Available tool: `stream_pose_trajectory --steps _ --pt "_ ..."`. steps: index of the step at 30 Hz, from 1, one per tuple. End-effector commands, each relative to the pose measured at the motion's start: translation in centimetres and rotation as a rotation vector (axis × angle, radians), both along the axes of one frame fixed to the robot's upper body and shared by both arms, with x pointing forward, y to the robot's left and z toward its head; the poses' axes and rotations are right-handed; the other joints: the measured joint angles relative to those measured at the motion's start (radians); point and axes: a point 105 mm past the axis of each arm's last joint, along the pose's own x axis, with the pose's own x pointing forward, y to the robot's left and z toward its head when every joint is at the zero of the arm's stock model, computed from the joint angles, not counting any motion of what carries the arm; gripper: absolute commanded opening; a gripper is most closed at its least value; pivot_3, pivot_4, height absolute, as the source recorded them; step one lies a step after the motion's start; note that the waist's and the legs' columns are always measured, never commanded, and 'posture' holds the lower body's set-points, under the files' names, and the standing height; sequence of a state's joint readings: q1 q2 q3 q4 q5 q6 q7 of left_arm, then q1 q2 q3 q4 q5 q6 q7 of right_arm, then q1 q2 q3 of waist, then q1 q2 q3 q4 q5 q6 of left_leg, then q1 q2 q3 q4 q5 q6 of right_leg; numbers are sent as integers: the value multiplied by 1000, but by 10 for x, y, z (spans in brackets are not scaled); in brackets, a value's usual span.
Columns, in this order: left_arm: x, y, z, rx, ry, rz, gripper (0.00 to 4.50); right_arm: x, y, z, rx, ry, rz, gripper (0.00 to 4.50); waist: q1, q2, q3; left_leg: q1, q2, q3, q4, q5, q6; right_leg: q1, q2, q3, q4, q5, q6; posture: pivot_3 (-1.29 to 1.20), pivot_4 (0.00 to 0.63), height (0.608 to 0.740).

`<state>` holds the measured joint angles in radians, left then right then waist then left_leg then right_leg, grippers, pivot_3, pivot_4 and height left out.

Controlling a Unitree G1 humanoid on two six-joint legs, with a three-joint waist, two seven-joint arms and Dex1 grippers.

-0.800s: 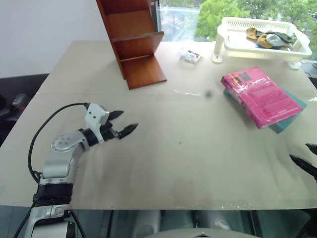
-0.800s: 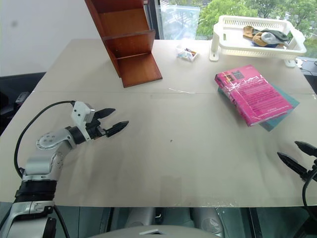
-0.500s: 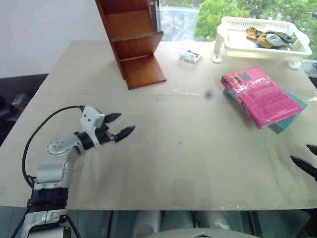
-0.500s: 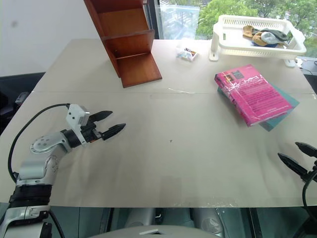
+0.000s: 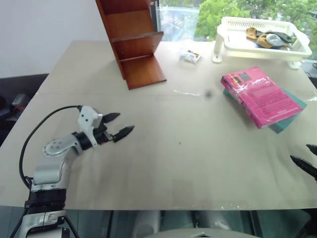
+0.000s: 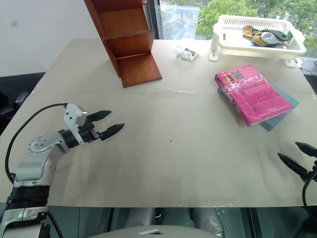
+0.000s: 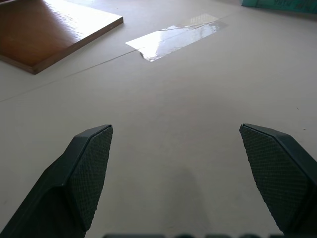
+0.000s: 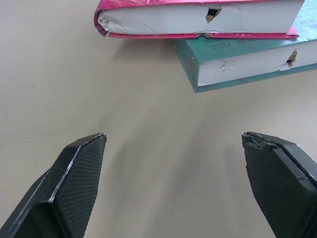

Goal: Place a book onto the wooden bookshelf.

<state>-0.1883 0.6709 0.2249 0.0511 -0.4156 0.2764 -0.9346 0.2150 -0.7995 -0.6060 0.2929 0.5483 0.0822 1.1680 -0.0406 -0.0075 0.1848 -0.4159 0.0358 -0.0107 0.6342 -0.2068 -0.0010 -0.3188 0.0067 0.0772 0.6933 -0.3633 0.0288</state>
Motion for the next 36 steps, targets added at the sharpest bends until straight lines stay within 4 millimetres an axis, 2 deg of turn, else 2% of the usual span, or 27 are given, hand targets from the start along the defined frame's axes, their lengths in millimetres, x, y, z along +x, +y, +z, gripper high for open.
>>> stream_pose_trajectory --steps 1,5,8,12,16,19,21,23,25,31,36 --pt "-1 -3 21 17 -81 -34 4434 8 -9 14 -31 -61 -59 4500 0 0 0 0 0 0 0 0 0 0 0 0 0 0 0 0 150 740" --pt "-6 -12 48 -10 -153 -139 4434 31 -15 31 -54 -155 -167 4500 -2 0 0 0 0 0 0 0 0 0 0 0 0 0 0 0 150 740" --pt "-18 -23 76 -16 -173 -307 4434 59 -16 62 15 -286 -266 4500 -4 -1 1 0 0 0 1 0 0 -1 0 0 1 0 0 0 150 740" --pt "-24 -24 106 -25 -198 -396 4434 82 -15 92 147 -386 -339 4500 -2 -1 1 0 0 1 0 0 0 -1 1 0 2 0 0 0 150 740" --pt "-28 -25 123 -6 -227 -431 4434 104 -24 96 162 -346 -471 4500 0 0 1 -6 1 1 0 0 0 -7 1 0 1 0 0 0 150 740" --pt "-28 -27 125 12 -239 -432 4434 117 -41 85 84 -240 -647 4500 0 0 1 -10 0 1 0 0 0 -11 1 0 2 0 0 0 150 740" --pt "-30 -28 122 14 -231 -436 4434 121 -48 94 94 -285 -701 4500 1 0 1 -15 0 1 1 2 -2 -17 1 1 4 0 0 0 150 740" --pt "-32 -30 118 6 -216 -433 4434 124 -51 97 152 -278 -703 4500 -1 0 1 -17 0 2 2 3 -4 -20 1 1 4 0 0 0 150 740" --pt "-31 -29 114 8 -210 -398 4434 125 -56 98 132 -258 -720 4500 -1 0 1 -17 1 3 1 3 -4 -20 1 2 4 0 0 0 150 740" --pt "-29 -25 110 -10 -209 -358 4434 129 -64 95 -62 -200 -699 4500 -1 0 1 -17 1 4 1 2 -2 -20 1 3 4 0 0 0 150 740" --pt "-27 -25 106 -5 -203 -355 4434 129 -78 108 -84 -337 -763 4500 -2 0 1 -17 1 5 2 1 -1 -20 1 3 5 0 0 0 150 740"
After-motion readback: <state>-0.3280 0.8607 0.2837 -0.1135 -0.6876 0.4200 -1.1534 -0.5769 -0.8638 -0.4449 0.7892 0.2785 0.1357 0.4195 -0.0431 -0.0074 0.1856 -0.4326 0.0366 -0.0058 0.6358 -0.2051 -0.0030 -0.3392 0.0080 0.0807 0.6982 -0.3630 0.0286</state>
